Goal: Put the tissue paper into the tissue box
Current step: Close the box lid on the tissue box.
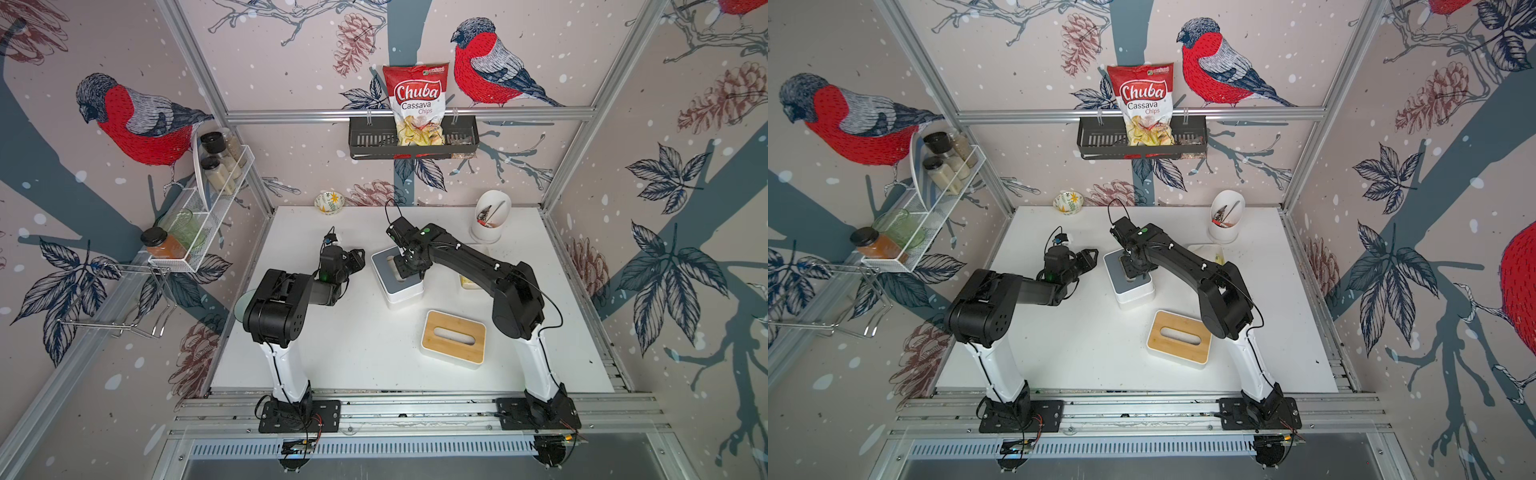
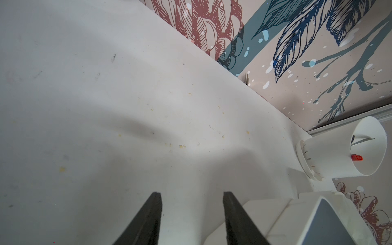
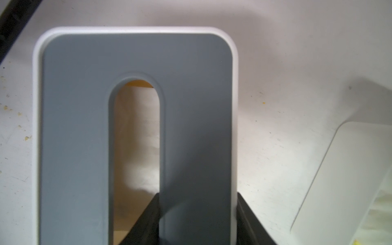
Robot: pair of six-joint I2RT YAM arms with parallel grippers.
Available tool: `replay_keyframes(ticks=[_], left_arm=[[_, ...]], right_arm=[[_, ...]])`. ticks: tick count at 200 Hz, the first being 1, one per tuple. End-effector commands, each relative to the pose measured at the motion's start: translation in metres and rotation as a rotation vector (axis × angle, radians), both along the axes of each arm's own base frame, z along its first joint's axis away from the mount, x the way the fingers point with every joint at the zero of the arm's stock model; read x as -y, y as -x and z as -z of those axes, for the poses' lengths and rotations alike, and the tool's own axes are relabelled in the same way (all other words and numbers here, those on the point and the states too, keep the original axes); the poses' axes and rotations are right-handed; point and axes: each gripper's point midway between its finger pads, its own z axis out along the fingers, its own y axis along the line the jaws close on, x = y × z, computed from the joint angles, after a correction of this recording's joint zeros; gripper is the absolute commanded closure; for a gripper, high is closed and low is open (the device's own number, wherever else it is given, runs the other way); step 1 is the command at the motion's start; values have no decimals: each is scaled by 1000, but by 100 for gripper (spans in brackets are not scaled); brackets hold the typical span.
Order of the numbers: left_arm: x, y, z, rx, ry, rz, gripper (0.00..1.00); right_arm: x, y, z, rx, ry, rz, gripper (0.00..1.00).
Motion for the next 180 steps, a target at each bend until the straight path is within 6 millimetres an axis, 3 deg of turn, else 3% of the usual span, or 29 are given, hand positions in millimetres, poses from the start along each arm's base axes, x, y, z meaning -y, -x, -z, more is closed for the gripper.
replay_keyframes(ticks=[1,54,115,180], left_arm=[[-1,-3,-8,35,-7,3,49],[-1,-3,-8,34,-5,6,49],[0,-4,-8,36,-3,9,49],[6,-23,1,18,-7,23,49]], right_arm=[[4,4,0,-35,30,-7,79],[5,-5,-8,-65,36,-9,79],[0,-9,0,-83,25,-10,79],[-16,-21,-14,56,-41,-1,82]])
